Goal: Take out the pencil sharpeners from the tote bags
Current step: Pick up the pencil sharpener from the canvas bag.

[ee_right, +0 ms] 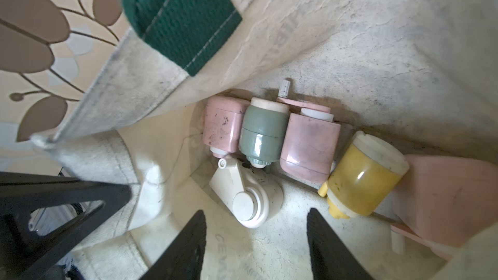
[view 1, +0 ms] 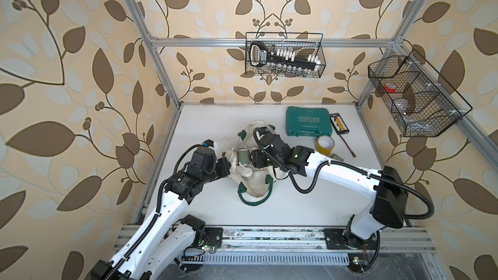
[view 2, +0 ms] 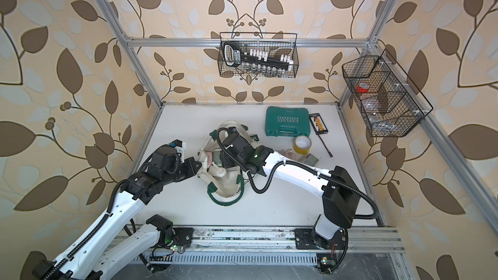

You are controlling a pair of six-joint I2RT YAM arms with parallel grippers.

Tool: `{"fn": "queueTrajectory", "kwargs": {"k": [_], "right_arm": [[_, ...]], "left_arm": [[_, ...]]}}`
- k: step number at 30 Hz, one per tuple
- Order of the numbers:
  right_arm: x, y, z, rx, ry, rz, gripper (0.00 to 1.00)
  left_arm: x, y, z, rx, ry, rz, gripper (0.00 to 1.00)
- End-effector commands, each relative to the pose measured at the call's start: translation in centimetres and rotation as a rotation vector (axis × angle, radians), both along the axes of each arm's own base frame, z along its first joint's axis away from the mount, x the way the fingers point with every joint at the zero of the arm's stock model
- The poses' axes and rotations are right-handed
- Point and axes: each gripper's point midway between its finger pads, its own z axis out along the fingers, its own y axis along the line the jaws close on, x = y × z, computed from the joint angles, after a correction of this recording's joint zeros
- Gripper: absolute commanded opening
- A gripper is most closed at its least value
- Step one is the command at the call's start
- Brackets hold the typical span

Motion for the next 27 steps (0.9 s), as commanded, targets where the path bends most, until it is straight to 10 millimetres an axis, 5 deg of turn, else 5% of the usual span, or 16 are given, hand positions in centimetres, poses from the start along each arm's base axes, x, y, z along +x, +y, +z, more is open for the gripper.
{"fn": "queueTrajectory", "kwargs": {"k": [1,5,13,27], "right_arm": [[-0.7,-1.4,0.2,-0.07,0.019,-0.023,0.59],[-1.4,1.0,2.6,-0.023,-0.003,0.06,0.56],[-2.2,3.6,1.0,-0.02,0.065,0.144,0.46],[-3.9,1.9,-8.6,-0.245,0.129,0.234,0.56]], "left_arm": [[-1.4,1.4,-2.3,0.073,0.103,0.04,0.0],[-1.5,1.5,-2.4,0.073,0.106,0.042,0.0],[-1.3,1.6,-1.9,0.084,0.096,0.046,0.0],[-1.2,1.5,-1.7,0.078,0.09,0.043,0.0]]}}
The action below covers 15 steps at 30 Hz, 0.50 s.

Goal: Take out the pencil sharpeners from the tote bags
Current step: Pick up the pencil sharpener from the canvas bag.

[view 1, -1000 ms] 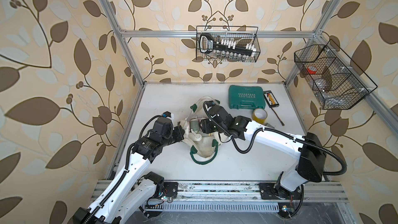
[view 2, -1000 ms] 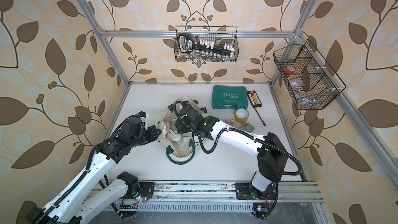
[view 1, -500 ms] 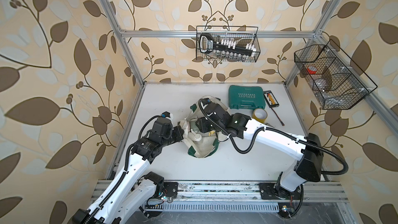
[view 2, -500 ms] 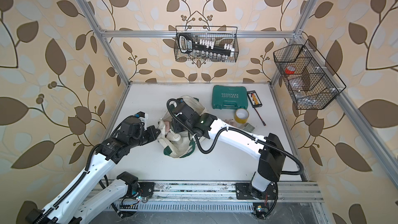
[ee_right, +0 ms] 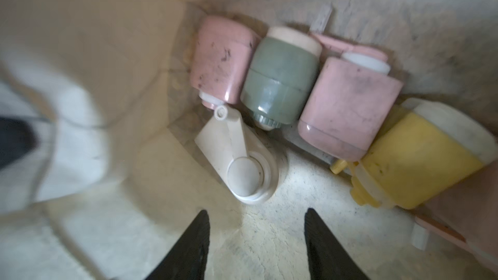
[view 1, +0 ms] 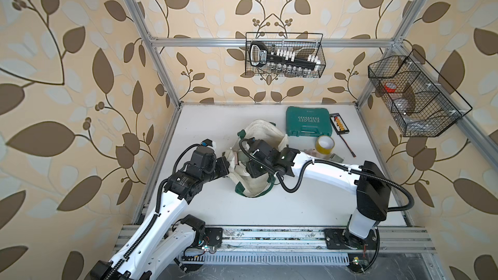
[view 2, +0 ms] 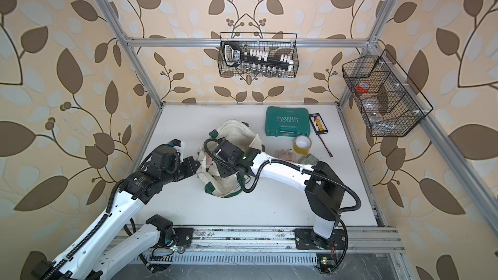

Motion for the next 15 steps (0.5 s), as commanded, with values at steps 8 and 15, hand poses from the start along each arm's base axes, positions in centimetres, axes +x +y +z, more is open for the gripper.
{"fn": "queueTrajectory", "kwargs": {"k": [8,15], "right_arm": [[-0.9,1.5,-3.4,-0.044,0.005,0.091,0.68],[-0.9,2.4,-4.7,-0.044,-0.001,0.108,0.7]], "left_arm": [[-1.0,1.1,0.3,0.053,0.056,0.026,0.0],[-0.9,0.9,0.6,0.05,0.052,0.022,0.0]]}}
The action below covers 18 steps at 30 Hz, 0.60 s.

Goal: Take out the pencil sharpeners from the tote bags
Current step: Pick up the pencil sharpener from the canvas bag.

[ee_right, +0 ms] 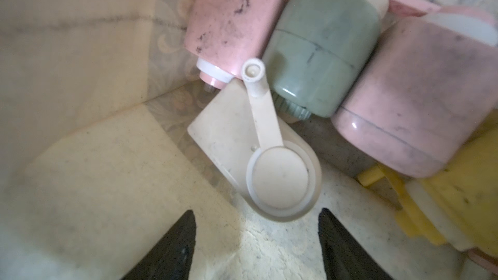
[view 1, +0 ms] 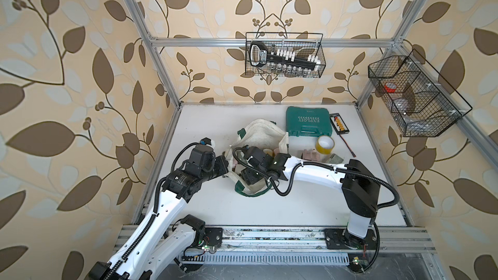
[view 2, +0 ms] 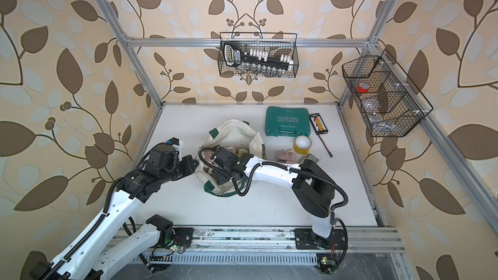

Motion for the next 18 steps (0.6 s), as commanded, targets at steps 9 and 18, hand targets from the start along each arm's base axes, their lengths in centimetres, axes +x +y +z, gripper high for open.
{"fn": "queueTrajectory", "kwargs": {"k": [9,18], "right_arm": [[0.4,1.5,-3.1,0.006,0.025,0.057,0.72],[1.1,2.0,-4.1,0.048,0.06,0.067,0.68]], "left_arm": [[-0.8,0.8,-0.6,0.044,0.047,0.02,0.0],[-0.9,0.9,-0.8,0.045,0.051,0.02,0.0]]}}
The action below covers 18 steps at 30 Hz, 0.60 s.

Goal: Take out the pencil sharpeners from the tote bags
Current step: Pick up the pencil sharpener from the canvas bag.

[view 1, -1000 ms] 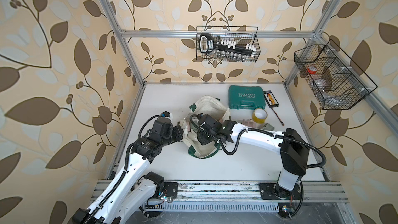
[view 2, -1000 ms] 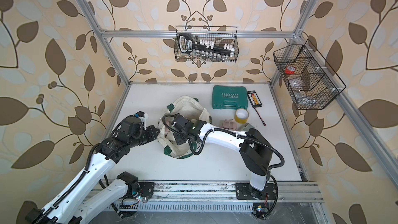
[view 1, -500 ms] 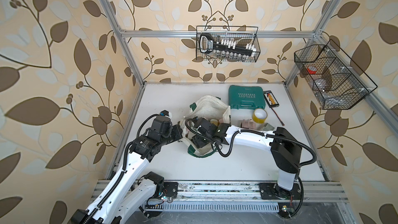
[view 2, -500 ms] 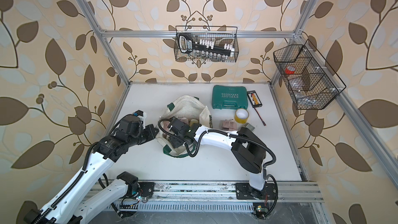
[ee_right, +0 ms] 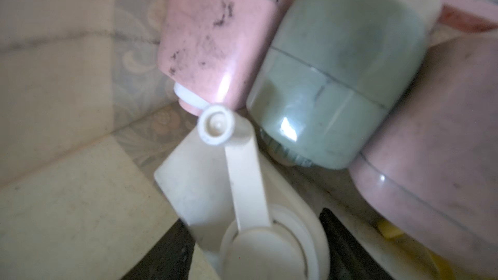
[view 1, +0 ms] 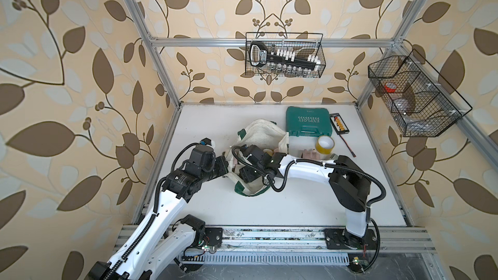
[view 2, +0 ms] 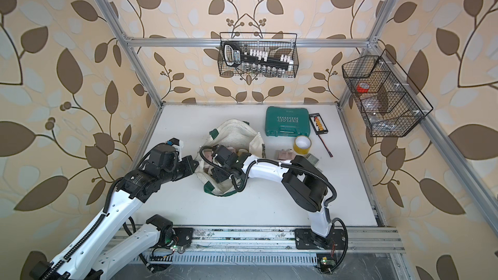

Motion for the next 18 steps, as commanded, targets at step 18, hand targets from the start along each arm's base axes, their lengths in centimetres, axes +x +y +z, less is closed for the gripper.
{"fn": "queueTrajectory", "kwargs": {"k": [18], "right_arm": [[0.0,0.1,1.0,0.026,-0.036,-0.001,0.34]], "left_arm": [[-0.6,0.7,-0.9,0.043,0.048,0.019,0.0]]}}
